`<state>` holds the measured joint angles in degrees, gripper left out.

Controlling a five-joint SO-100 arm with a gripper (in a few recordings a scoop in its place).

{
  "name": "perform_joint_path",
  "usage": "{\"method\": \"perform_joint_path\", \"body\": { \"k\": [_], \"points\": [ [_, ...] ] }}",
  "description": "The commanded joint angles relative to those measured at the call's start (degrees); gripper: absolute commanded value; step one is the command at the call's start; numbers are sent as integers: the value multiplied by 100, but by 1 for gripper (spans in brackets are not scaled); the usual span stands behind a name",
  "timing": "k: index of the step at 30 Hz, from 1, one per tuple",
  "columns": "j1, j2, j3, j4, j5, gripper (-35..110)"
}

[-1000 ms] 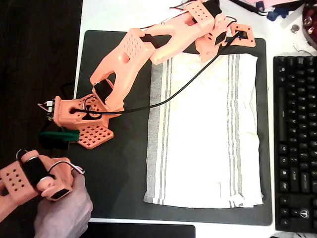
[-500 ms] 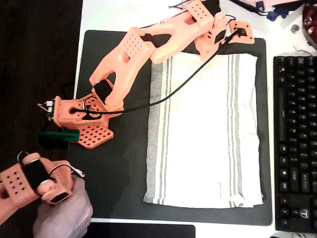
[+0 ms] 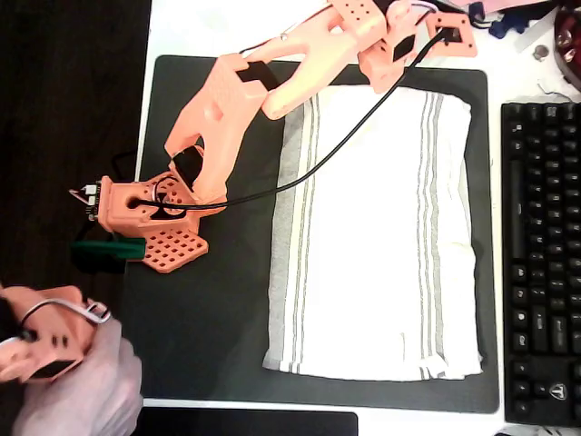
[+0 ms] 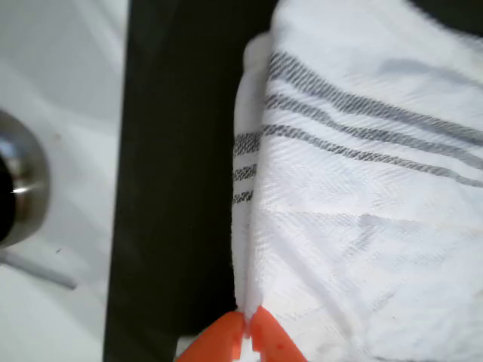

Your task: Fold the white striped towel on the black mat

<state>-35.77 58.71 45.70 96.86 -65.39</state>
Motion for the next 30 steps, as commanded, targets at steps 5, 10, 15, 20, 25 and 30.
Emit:
{"method": "perform_joint_path", "body": {
  "k": [5, 10, 15, 20, 25, 30],
  "points": [
    [334, 1143, -299, 387, -211, 0],
    [1011, 1916, 26, 501, -483, 0],
    [1986, 2593, 624, 501, -932, 0],
    [3006, 2997, 765, 510, -1503, 0],
    [4096, 2944, 905, 457, -1995, 0],
    [5036, 2373, 668, 343, -2417, 0]
  ]
}}
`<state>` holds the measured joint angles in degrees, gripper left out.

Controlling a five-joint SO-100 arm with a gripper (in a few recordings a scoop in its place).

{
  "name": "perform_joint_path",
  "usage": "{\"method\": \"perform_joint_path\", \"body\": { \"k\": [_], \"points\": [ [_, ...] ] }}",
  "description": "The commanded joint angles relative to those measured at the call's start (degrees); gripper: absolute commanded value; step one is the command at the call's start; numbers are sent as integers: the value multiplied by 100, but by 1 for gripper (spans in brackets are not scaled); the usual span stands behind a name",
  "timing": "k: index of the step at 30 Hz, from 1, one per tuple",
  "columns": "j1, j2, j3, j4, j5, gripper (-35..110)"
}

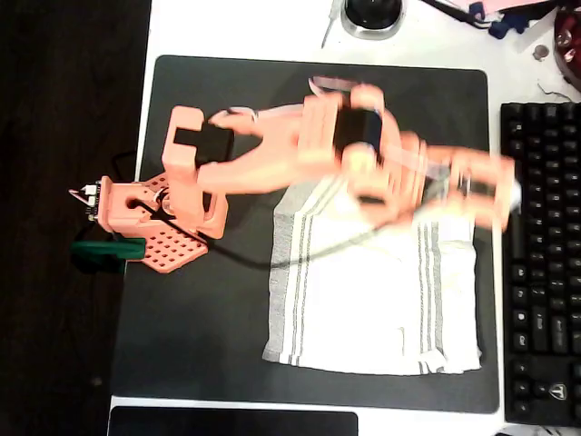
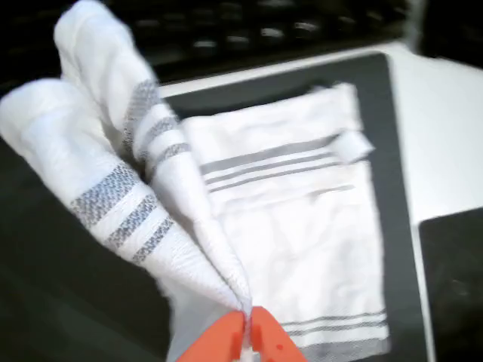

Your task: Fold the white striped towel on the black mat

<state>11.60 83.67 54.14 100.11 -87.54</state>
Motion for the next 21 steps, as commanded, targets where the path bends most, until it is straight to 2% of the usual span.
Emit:
{"method": "perform_joint_path", "body": {
  "k": [1, 4, 9, 11, 21],
  "points": [
    [475, -308, -369, 26, -272, 0],
    [1002, -791, -729, 44, -545, 0],
    [1749, -1116, 88, -765, -940, 1],
    [1925, -1046, 387, -923, -1028, 5],
    [1679, 281, 1547, -677, -993, 10]
  ]
}}
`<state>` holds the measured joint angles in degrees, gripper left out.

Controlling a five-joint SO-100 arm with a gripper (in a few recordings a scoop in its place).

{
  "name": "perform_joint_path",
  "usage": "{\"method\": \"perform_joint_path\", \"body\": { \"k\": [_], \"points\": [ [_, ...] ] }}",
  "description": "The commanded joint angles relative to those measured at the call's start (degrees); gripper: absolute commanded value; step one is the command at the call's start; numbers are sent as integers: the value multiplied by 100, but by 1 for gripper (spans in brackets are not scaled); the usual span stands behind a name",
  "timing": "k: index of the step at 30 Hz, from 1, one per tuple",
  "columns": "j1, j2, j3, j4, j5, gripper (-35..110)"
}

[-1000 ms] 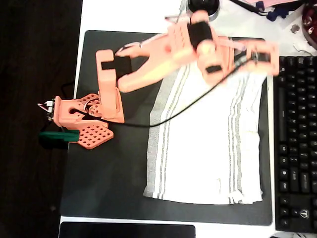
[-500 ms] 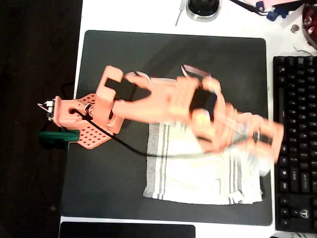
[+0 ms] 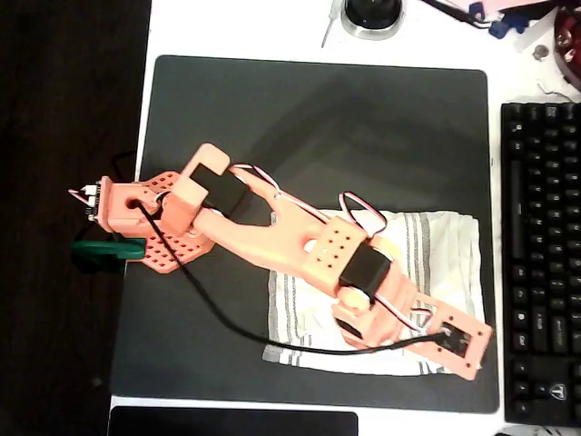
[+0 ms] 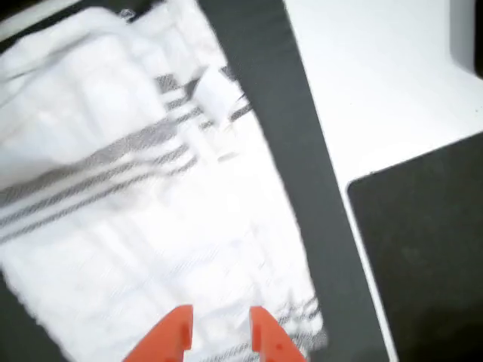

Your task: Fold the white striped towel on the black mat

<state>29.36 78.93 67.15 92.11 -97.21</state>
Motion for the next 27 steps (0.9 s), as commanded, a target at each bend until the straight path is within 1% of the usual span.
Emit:
{"method": "perform_joint_path", "body": {
  "k": [1, 4, 9, 19, 27],
  "points": [
    [-167, 914, 448, 141, -9, 10],
    [-237, 1063, 817, 132, 9, 10],
    [97, 492, 958, -255, -369, 11],
    [615, -914, 299, -422, -773, 13],
    [457, -1608, 237, -870, -545, 14]
  ]
}}
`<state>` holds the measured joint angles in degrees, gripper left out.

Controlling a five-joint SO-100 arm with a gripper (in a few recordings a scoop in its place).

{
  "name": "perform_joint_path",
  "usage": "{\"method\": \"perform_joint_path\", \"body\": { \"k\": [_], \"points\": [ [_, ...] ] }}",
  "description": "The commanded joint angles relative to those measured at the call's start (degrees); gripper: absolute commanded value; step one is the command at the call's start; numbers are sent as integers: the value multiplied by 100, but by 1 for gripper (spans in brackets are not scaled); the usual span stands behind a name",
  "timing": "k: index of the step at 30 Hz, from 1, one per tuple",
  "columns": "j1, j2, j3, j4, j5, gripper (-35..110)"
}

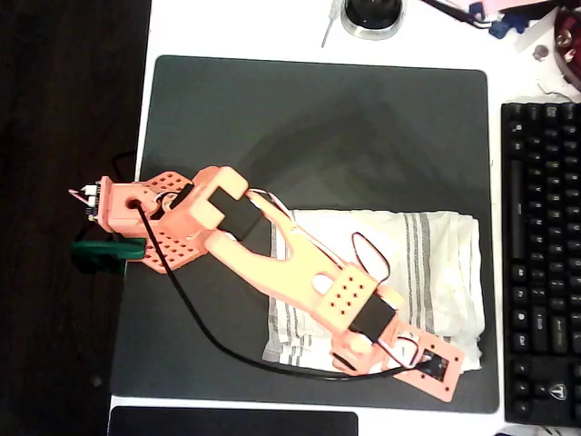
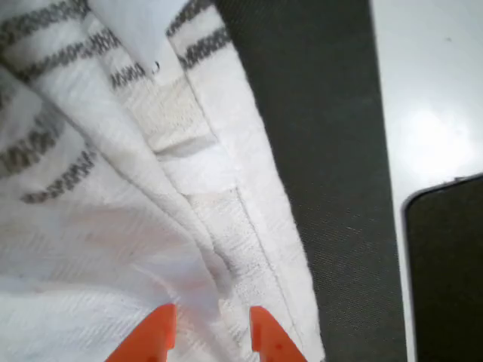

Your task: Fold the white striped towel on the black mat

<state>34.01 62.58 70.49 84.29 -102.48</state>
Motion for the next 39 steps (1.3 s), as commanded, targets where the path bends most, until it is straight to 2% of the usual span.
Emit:
{"method": "perform_joint_path", "body": {
  "k": [1, 14, 30, 39],
  "points": [
    [-26, -35, -114, -158, 0, 14],
    [-176, -580, -70, -756, 9, 4],
    [-580, -53, -431, -18, 123, 0],
    [-369, 97, -1169, 633, 26, 0]
  ]
}}
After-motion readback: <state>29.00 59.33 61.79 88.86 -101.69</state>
